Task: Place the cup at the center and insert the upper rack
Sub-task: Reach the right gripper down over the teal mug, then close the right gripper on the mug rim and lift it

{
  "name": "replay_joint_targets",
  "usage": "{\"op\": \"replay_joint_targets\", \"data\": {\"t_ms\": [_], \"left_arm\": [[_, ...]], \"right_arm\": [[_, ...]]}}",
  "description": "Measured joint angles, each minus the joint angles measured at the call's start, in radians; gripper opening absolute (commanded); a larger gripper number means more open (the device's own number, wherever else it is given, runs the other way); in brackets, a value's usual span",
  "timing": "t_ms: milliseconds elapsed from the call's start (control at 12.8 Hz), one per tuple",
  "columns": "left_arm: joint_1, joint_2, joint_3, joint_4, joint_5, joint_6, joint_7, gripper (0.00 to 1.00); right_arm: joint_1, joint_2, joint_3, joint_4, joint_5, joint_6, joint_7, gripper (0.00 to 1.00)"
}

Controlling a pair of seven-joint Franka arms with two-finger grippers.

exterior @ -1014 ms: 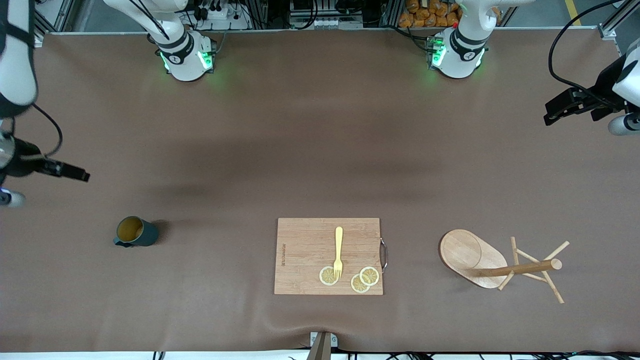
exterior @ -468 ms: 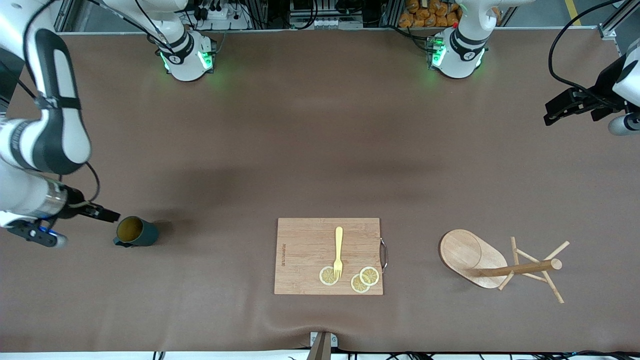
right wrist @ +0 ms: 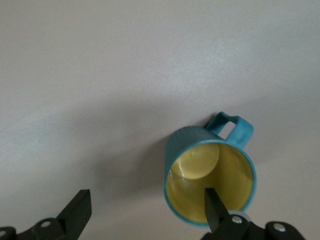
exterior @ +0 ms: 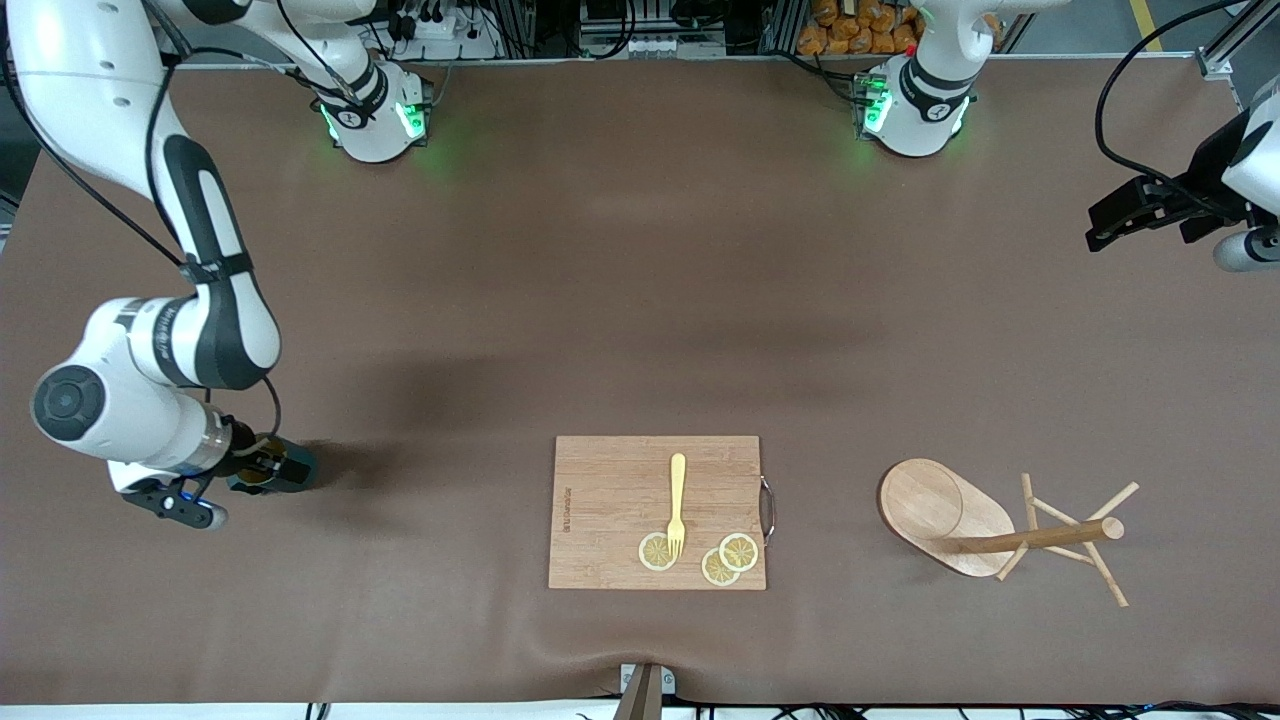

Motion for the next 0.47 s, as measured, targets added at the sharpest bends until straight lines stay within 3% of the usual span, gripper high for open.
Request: {"op": "replay_joint_targets", "data": {"t_ms": [156,234,312,390,468], "left_arm": [[0.0,0.0,0.0,0.0,0.0,0.0,0.0,1.0],[0.0,0.0,0.0,0.0,0.0,0.0,0.0,1.0],[0.001,0.0,0.0,0.0,0.0,0.0,0.0,1.0],[0.001,0.0,0.0,0.0,0.0,0.0,0.0,1.0],[0.001,0.0,0.0,0.0,0.0,0.0,0.0,1.0]], "right_arm": [[0.0,0.026,-0.003,0.001,0.0,0.007,0.0,1.0],[0.0,0.032,-0.003,0.001,0.0,0.007,0.0,0.92],[0.0,0.039,-0.004,0.001,0.0,0.006,0.0,0.57],[-0.001,0.047,-0.005,0.001,0.0,0.006,0.0,0.01],[-0.002,0.056,-0.006,0.001,0.0,0.006,-0.001,0.0]]}}
